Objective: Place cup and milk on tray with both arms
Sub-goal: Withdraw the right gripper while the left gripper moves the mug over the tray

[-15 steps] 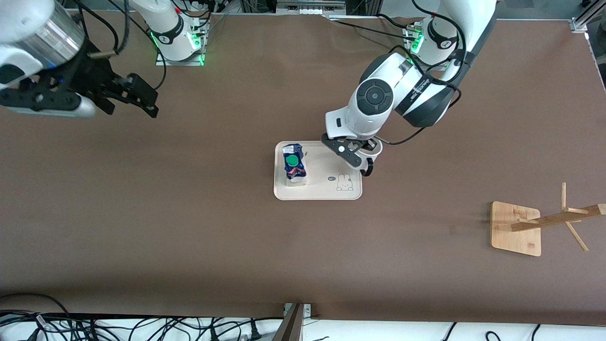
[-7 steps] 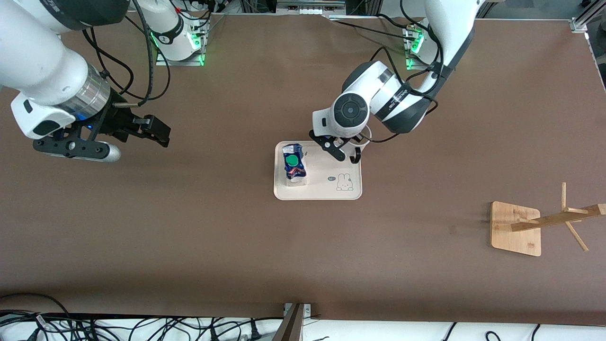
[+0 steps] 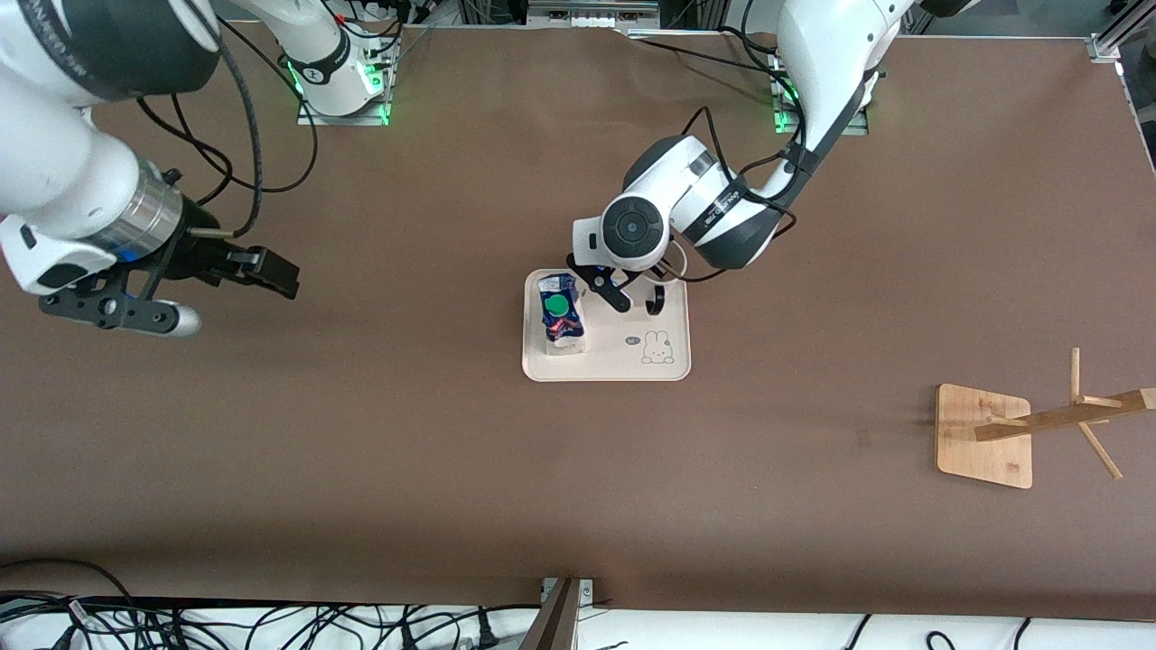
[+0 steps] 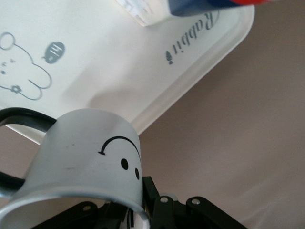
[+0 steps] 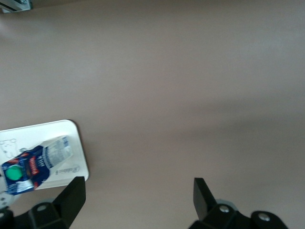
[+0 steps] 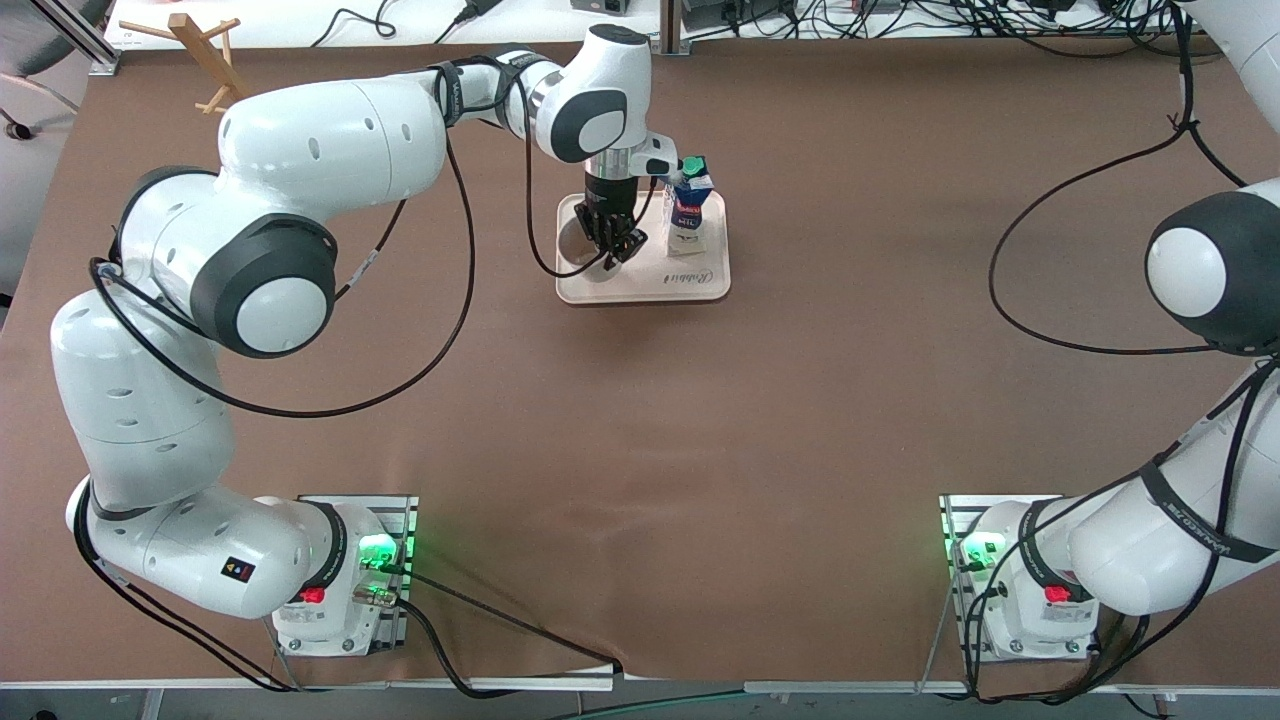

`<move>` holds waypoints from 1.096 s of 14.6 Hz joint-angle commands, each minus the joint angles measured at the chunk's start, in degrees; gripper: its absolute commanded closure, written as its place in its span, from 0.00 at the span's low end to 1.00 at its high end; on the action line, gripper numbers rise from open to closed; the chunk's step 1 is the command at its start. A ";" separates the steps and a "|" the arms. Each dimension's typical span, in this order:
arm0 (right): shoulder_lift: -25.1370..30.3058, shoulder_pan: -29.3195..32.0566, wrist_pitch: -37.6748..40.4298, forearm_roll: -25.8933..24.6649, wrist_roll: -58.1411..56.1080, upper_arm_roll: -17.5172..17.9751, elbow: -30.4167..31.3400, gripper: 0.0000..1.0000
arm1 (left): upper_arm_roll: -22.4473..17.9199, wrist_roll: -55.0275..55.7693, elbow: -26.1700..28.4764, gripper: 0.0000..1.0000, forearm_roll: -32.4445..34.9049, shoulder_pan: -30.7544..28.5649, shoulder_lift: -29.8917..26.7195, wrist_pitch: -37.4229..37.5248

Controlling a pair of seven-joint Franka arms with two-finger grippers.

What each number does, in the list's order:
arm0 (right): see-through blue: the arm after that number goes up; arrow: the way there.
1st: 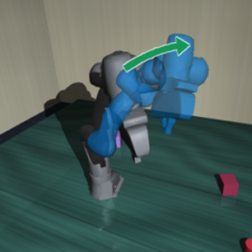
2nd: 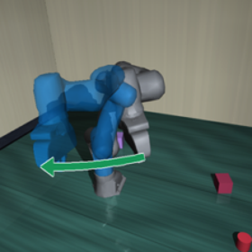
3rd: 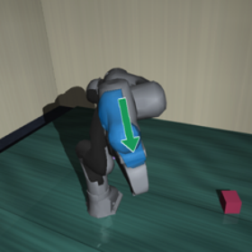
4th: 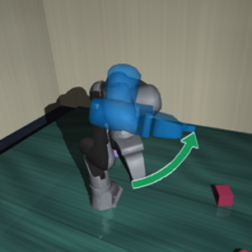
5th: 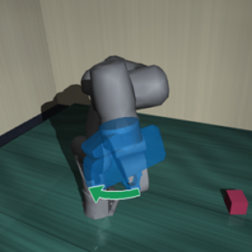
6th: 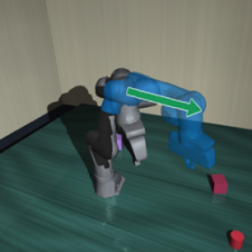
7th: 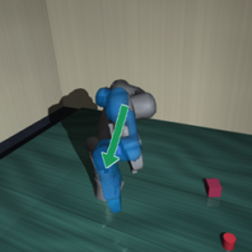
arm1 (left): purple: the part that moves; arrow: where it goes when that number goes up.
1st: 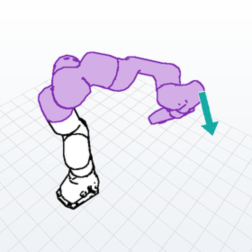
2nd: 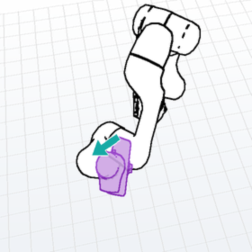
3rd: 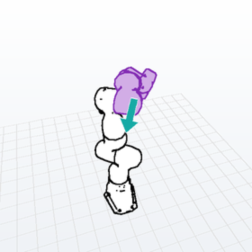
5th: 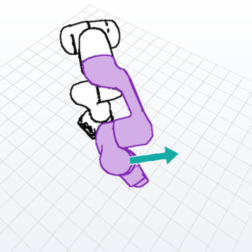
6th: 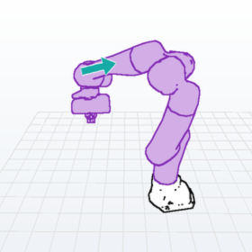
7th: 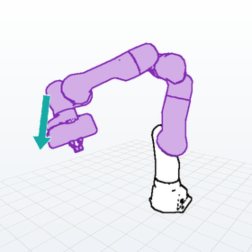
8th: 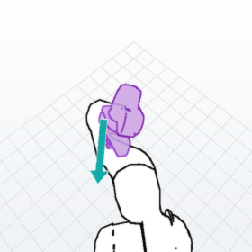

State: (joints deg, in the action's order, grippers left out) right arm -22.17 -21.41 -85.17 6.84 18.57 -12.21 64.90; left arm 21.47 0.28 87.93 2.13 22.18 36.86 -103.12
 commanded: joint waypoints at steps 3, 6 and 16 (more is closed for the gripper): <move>2.21 6.54 -3.95 -3.06 -16.27 1.22 6.02 0.00 | -3.72 -3.88 -5.05 1.00 1.12 1.64 3.48 1.26; 3.62 13.04 -4.13 -4.37 -16.28 5.95 8.93 0.00 | -5.03 -3.88 -6.11 1.00 1.12 2.69 4.97 0.64; 6.34 19.65 -4.39 -7.19 -14.97 9.48 14.38 0.00 | -7.84 -3.62 -6.19 1.00 -1.50 2.35 4.27 1.52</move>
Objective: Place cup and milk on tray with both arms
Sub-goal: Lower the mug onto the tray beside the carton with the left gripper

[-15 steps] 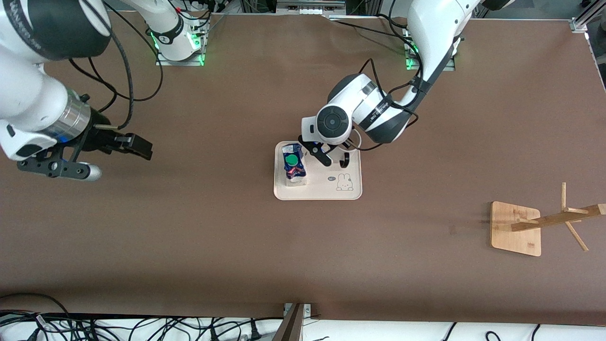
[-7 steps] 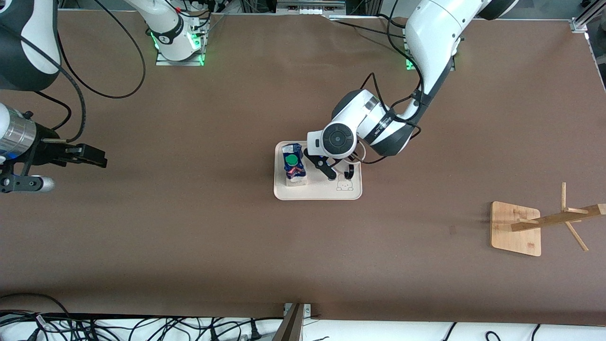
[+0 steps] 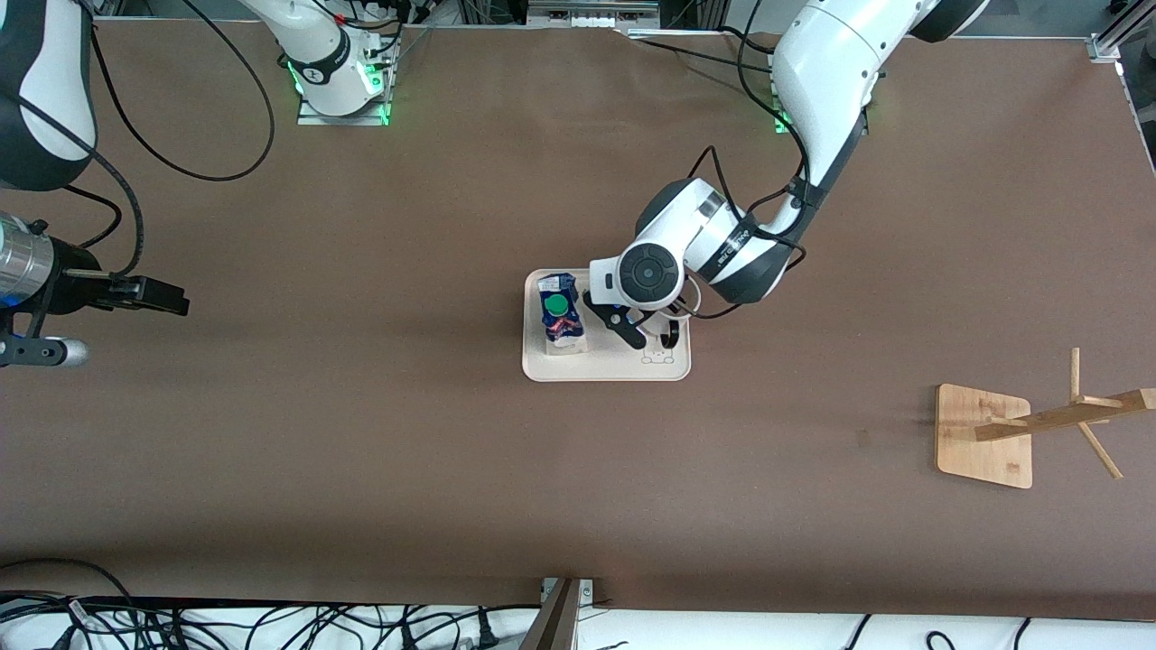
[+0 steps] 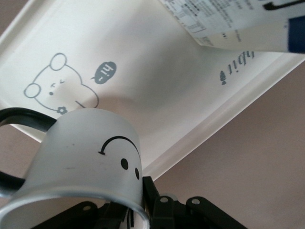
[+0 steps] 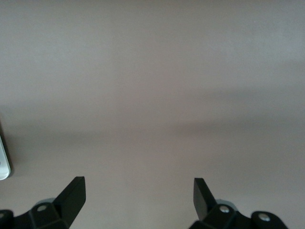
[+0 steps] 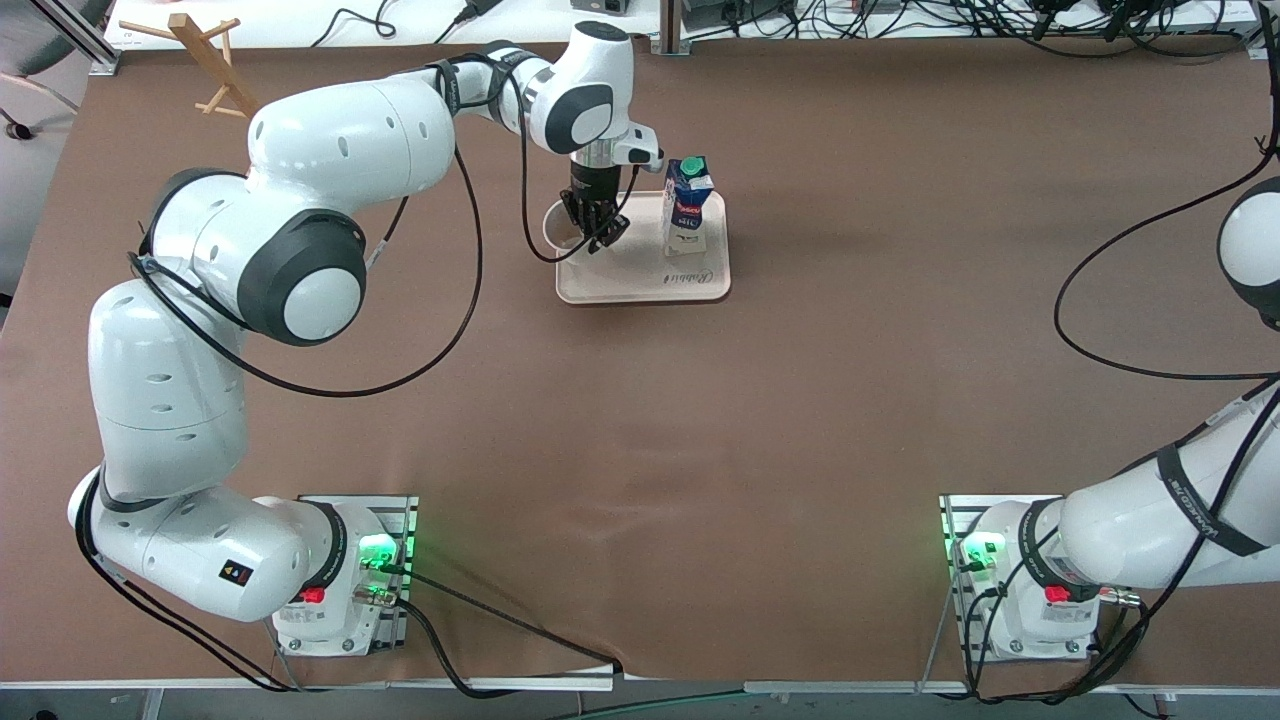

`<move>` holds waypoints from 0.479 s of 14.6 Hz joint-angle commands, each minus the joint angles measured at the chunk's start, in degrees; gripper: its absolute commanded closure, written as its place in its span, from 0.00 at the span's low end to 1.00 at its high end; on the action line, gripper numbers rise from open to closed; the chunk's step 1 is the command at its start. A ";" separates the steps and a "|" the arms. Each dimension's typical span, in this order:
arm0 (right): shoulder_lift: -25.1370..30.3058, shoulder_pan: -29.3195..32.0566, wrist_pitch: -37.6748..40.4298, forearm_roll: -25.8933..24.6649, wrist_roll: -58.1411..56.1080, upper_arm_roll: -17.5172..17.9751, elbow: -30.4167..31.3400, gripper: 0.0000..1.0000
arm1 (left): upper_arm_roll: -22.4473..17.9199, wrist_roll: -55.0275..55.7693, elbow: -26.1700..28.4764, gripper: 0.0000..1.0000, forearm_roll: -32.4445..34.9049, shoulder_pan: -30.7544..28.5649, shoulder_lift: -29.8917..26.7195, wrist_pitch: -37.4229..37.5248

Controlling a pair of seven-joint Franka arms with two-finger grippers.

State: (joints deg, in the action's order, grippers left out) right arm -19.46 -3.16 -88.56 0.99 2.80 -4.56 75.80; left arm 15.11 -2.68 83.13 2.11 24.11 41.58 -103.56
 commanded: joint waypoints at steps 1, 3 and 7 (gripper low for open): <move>4.68 2.10 -1.00 -1.51 2.19 1.84 4.26 0.00 | -2.88 -0.66 -1.39 1.00 -3.76 0.32 -0.97 2.04; 7.58 2.54 -1.43 -3.61 3.26 1.93 5.67 0.00 | -4.99 -0.48 -1.48 1.00 -8.42 0.23 -1.24 2.74; 8.29 1.76 2.61 -5.82 3.26 1.66 4.62 0.00 | -7.90 1.88 -2.53 1.00 -15.28 0.23 -1.24 3.27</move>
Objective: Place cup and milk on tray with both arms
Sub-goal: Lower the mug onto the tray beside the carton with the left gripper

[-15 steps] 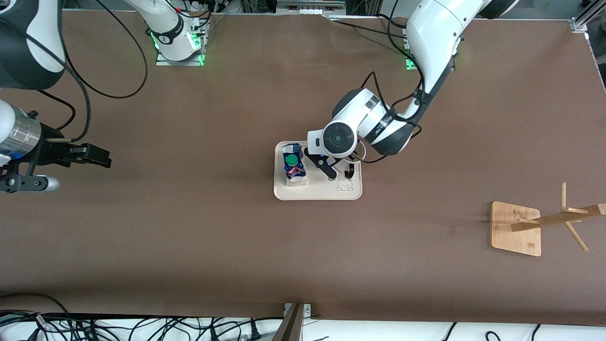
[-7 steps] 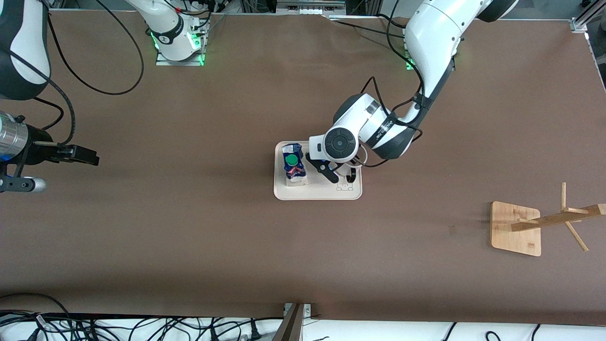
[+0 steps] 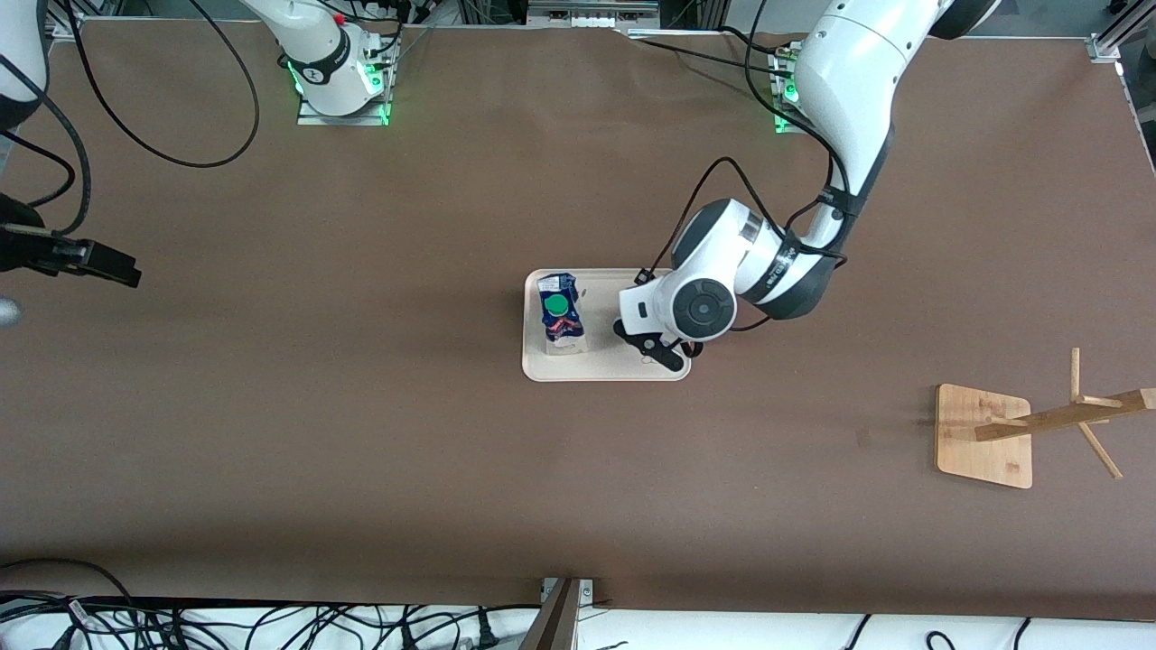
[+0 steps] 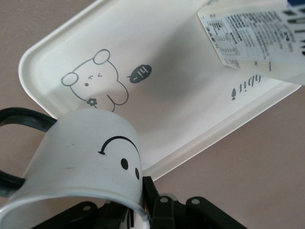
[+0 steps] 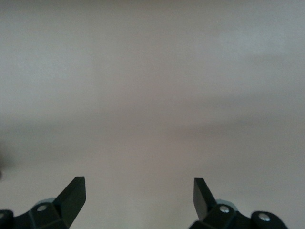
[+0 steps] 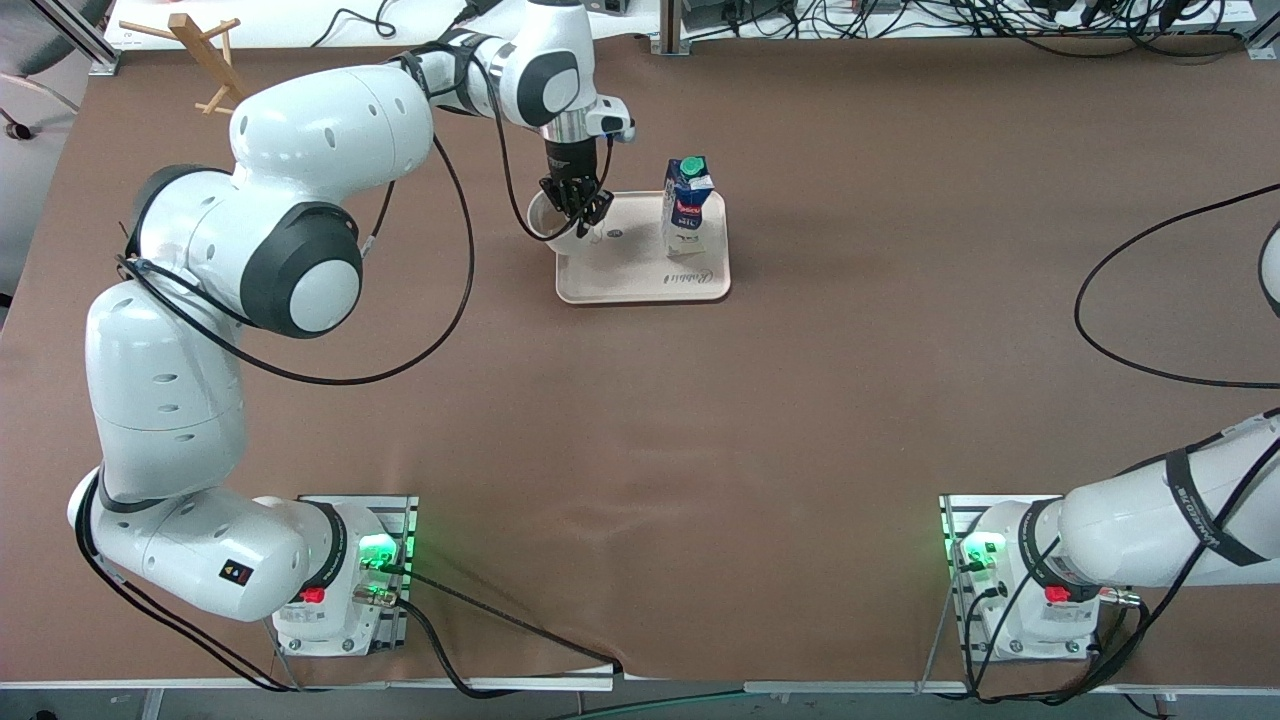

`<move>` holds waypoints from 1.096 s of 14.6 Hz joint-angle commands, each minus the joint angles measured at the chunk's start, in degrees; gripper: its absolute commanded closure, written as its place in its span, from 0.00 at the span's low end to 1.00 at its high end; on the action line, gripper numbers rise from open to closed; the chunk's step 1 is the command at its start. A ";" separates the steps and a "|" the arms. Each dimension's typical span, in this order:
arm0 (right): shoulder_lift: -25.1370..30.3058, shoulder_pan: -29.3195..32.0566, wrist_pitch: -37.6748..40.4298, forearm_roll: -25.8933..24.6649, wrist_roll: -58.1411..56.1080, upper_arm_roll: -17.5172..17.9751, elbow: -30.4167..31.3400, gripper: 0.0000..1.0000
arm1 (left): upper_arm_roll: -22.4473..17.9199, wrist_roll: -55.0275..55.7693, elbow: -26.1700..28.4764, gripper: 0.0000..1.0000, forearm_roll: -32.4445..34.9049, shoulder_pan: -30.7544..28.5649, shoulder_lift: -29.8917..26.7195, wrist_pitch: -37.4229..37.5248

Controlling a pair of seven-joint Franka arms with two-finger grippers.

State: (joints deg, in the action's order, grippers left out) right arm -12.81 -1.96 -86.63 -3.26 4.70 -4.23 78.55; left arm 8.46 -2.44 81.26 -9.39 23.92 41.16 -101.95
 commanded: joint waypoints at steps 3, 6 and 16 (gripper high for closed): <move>1.83 0.64 -0.11 -1.31 1.54 1.33 2.49 0.00 | -2.04 9.70 -0.75 1.00 -8.35 0.51 -0.55 0.96; 2.79 0.81 -0.55 -0.87 1.81 1.42 3.97 0.00 | -3.26 22.43 -0.75 1.00 -16.93 0.51 0.15 -0.61; 6.48 0.81 -4.77 -0.52 3.66 2.03 10.40 0.00 | -5.55 37.07 -0.31 1.00 -25.93 0.95 4.11 -9.41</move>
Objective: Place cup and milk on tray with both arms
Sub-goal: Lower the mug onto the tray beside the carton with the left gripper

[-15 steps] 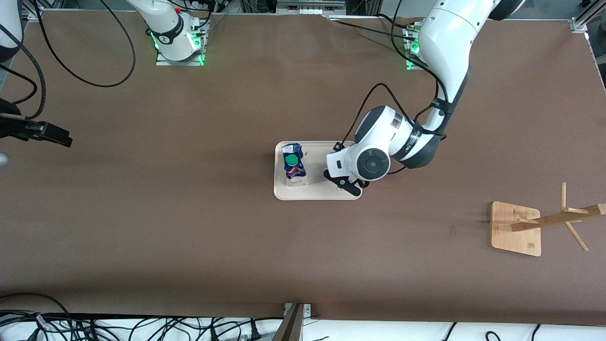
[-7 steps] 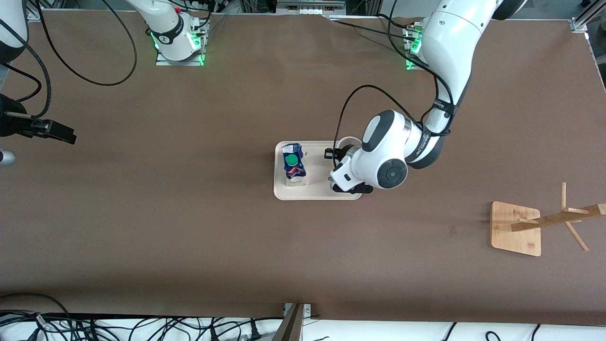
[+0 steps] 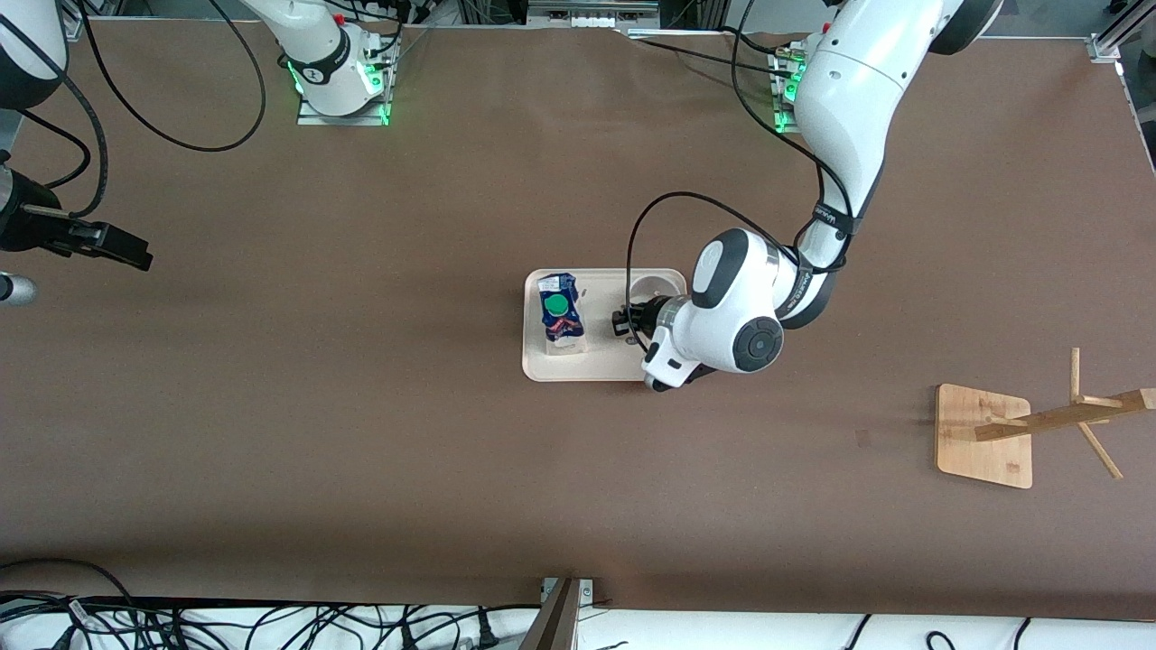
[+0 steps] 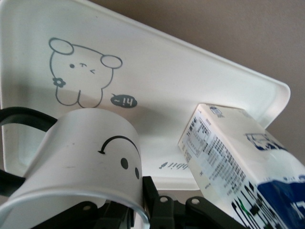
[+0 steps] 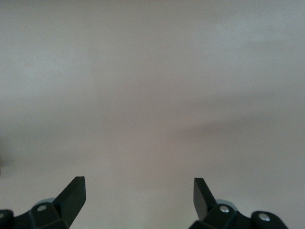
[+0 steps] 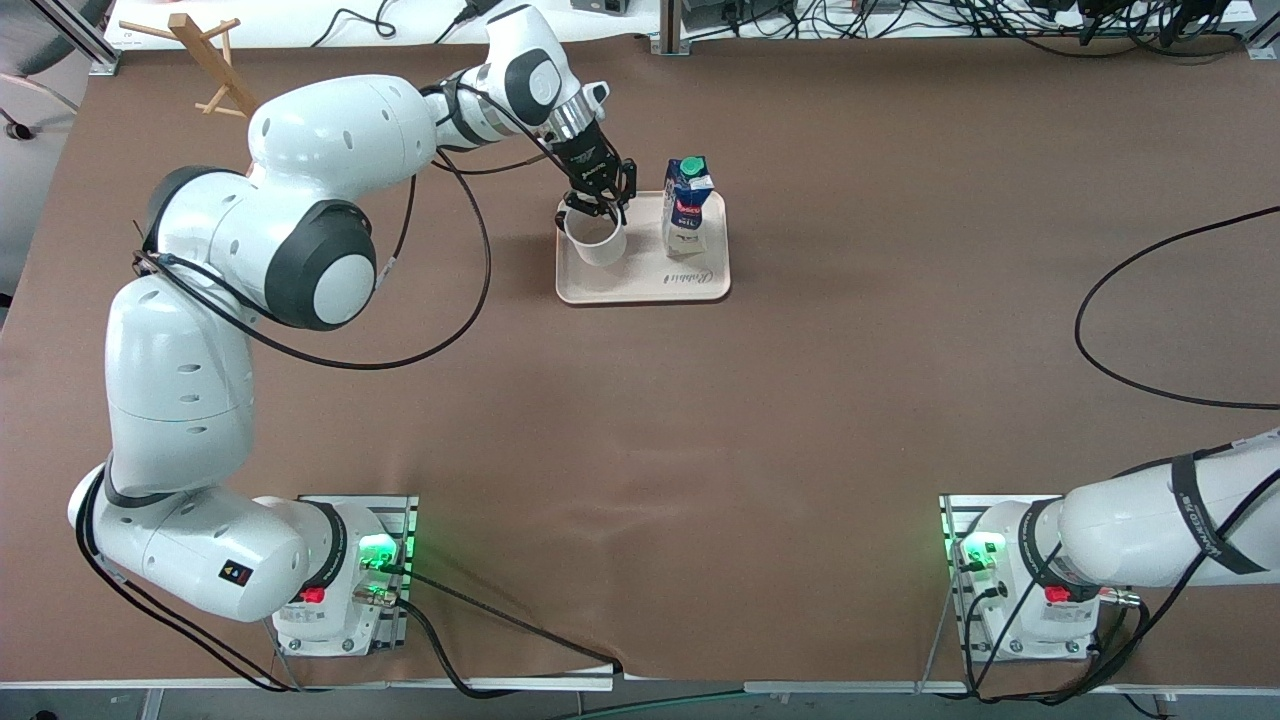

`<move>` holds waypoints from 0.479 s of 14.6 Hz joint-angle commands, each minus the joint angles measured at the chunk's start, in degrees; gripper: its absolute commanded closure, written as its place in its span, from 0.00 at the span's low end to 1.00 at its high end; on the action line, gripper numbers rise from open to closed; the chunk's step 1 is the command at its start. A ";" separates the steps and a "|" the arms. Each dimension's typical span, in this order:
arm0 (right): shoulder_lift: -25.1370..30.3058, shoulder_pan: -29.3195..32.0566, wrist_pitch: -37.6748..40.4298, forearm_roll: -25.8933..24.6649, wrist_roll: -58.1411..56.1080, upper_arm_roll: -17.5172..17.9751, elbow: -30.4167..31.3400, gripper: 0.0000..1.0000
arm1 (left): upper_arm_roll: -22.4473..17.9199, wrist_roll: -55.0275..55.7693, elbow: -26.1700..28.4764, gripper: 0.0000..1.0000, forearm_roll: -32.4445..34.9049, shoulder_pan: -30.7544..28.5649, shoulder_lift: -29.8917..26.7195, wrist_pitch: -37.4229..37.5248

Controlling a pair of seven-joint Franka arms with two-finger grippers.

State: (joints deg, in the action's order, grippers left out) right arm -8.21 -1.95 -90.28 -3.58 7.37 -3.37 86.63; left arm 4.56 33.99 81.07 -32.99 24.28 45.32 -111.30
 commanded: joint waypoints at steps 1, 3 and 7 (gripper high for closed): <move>1.88 0.81 -1.13 0.32 0.98 1.26 2.23 0.00 | -1.83 0.73 -0.12 1.00 -2.52 0.60 -0.06 -0.06; 1.79 0.81 -1.22 0.50 0.89 1.44 2.23 0.00 | -1.92 0.73 0.14 1.00 -2.60 0.60 0.38 -0.85; 1.79 0.81 -1.22 3.83 0.89 1.44 2.06 0.00 | -1.92 0.82 0.31 1.00 -2.43 0.68 0.56 -2.00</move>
State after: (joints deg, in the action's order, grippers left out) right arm -8.03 -1.95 -90.70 -1.51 7.39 -2.78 87.00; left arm 3.25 34.47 81.14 -34.03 24.28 46.10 -112.73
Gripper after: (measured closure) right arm 0.000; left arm 0.903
